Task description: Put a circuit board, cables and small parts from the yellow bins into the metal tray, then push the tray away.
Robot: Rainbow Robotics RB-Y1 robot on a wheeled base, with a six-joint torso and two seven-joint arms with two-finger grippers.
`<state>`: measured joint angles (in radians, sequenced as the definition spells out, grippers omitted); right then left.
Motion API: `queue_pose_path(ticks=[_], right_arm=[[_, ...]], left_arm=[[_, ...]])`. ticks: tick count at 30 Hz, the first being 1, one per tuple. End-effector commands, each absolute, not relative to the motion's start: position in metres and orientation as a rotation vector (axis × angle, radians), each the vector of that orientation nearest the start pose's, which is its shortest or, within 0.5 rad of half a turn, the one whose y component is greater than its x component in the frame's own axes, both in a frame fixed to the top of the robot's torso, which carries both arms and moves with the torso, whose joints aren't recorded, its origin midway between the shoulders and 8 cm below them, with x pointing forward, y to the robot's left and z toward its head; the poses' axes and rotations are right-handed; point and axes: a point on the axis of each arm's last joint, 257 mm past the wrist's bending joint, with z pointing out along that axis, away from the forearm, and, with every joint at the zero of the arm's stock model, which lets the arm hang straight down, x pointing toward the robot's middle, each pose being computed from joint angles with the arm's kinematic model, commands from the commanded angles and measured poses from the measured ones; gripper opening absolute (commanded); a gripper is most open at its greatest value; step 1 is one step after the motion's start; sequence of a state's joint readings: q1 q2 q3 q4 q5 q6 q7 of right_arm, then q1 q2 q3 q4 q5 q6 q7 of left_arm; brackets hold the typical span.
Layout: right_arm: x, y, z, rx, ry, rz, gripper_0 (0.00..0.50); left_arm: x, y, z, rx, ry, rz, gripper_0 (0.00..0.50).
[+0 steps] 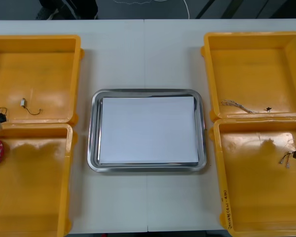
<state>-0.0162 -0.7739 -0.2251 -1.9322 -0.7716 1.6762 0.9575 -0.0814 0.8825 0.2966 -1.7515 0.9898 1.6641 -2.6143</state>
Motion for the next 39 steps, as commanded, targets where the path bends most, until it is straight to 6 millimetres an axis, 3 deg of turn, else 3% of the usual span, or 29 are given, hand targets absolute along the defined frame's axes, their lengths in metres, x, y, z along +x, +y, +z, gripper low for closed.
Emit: queue_pose_path(ticks=[1, 12, 25, 39], right_arm=[[0.356, -0.44, -0.265, 0.757, 2.688, 0.038, 0.5], [0.365, -0.422, -0.278, 0.783, 2.649, 0.114, 0.5], [0.365, -0.407, -0.292, 0.813, 2.644, 0.158, 0.5], [0.36, -0.413, -0.304, 0.812, 2.62, 0.147, 0.5]], left_arm=[[0.362, 0.475, -0.235, 1.505, 2.396, 0.261, 0.5], [0.356, 0.485, -0.244, 1.498, 2.401, 0.318, 0.5], [0.352, 0.48, -0.267, 1.505, 2.4, 0.318, 0.5], [0.353, 0.468, -0.284, 1.466, 2.401, 0.289, 0.5]])
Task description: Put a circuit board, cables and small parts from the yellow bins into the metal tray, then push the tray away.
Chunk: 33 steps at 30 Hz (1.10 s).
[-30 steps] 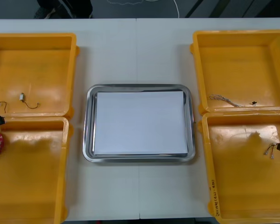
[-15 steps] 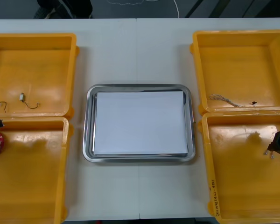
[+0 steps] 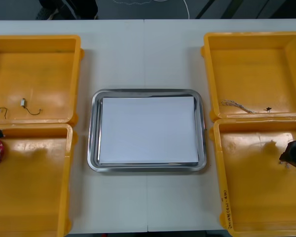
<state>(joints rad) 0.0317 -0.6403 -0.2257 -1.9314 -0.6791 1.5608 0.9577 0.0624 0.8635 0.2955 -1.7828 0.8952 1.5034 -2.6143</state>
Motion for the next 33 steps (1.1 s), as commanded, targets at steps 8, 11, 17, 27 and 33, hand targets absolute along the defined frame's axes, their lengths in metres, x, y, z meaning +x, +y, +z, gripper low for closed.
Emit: queue_pose_path(ticks=[8, 11, 17, 27, 33], right_arm=[[0.362, -0.405, -0.312, 0.826, 2.613, 0.178, 0.5], [0.366, -0.406, -0.318, 0.839, 2.598, 0.198, 0.5], [0.373, -0.411, -0.33, 0.835, 2.592, 0.202, 0.5], [0.371, -0.412, -0.331, 0.829, 2.601, 0.195, 0.5], [0.372, -0.414, -0.334, 0.845, 2.605, 0.201, 0.377]], left_arm=[[0.353, 0.46, -0.293, 1.448, 2.4, 0.27, 0.5], [0.353, 0.459, -0.295, 1.444, 2.401, 0.266, 0.5], [0.352, 0.457, -0.3, 1.438, 2.407, 0.267, 0.5], [0.352, 0.458, -0.305, 1.437, 2.414, 0.272, 0.5], [0.35, 0.46, -0.309, 1.437, 2.423, 0.272, 0.5]])
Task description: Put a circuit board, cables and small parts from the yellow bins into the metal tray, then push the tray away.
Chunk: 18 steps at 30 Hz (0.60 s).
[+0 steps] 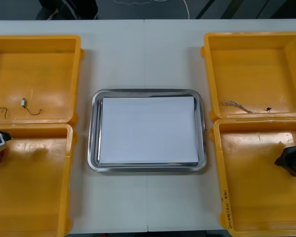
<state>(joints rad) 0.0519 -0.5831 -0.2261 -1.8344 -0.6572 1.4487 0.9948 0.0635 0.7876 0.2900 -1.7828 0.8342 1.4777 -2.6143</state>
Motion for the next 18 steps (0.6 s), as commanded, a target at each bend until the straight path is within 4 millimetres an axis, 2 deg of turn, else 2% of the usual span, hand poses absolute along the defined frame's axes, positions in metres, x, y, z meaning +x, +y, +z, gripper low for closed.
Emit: queue_pose_path(ticks=[1, 4, 7, 8, 12, 13, 14, 18], right_arm=[[0.372, -0.415, -0.335, 0.846, 2.608, 0.199, 0.293], [0.374, -0.415, -0.335, 0.846, 2.607, 0.198, 0.13], [0.374, -0.414, -0.335, 0.846, 2.608, 0.206, 0.013], [0.375, -0.413, -0.334, 0.846, 2.608, 0.209, 0.0], [0.374, -0.412, -0.332, 0.841, 2.619, 0.213, 0.0], [0.374, -0.412, -0.331, 0.839, 2.626, 0.21, 0.0], [0.374, -0.411, -0.328, 0.833, 2.636, 0.207, 0.0], [0.372, -0.41, -0.314, 0.812, 2.667, 0.197, 0.0]], left_arm=[[0.351, 0.46, -0.311, 1.435, 2.424, 0.271, 0.5], [0.351, 0.459, -0.314, 1.435, 2.424, 0.268, 0.5], [0.351, 0.459, -0.314, 1.435, 2.424, 0.268, 0.5], [0.351, 0.459, -0.314, 1.435, 2.424, 0.268, 0.5], [0.35, 0.46, -0.316, 1.431, 2.43, 0.263, 0.5], [0.35, 0.46, -0.316, 1.431, 2.43, 0.263, 0.452], [0.35, 0.46, -0.316, 1.431, 2.43, 0.263, 0.347], [0.349, 0.46, -0.317, 1.431, 2.432, 0.259, 0.167]])
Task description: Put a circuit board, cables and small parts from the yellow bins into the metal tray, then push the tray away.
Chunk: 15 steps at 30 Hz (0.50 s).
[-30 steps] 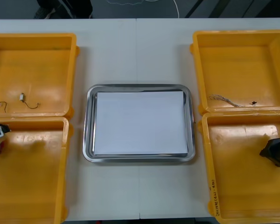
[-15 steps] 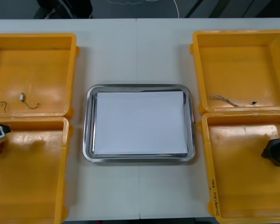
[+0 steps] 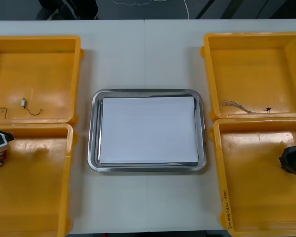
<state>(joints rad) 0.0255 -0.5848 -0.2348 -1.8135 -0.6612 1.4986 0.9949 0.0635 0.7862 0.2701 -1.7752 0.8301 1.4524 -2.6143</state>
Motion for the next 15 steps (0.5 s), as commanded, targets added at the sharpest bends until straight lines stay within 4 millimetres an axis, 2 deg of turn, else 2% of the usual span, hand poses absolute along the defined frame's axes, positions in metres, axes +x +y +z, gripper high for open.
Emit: queue_pose_path(ticks=[1, 2, 4, 13, 15], right_arm=[[0.371, -0.409, -0.309, 0.804, 2.676, 0.194, 0.0], [0.369, -0.407, -0.304, 0.8, 2.683, 0.192, 0.0], [0.368, -0.405, -0.296, 0.786, 2.697, 0.188, 0.0], [0.355, -0.39, -0.272, 0.748, 2.754, 0.2, 0.0], [0.352, -0.38, -0.269, 0.732, 2.769, 0.234, 0.0]], left_arm=[[0.348, 0.46, -0.317, 1.431, 2.433, 0.256, 0.109], [0.349, 0.46, -0.316, 1.429, 2.433, 0.257, 0.073], [0.348, 0.461, -0.316, 1.428, 2.434, 0.257, 0.032], [0.344, 0.461, -0.306, 1.419, 2.45, 0.22, 0.0], [0.341, 0.46, -0.299, 1.425, 2.454, 0.209, 0.0]])
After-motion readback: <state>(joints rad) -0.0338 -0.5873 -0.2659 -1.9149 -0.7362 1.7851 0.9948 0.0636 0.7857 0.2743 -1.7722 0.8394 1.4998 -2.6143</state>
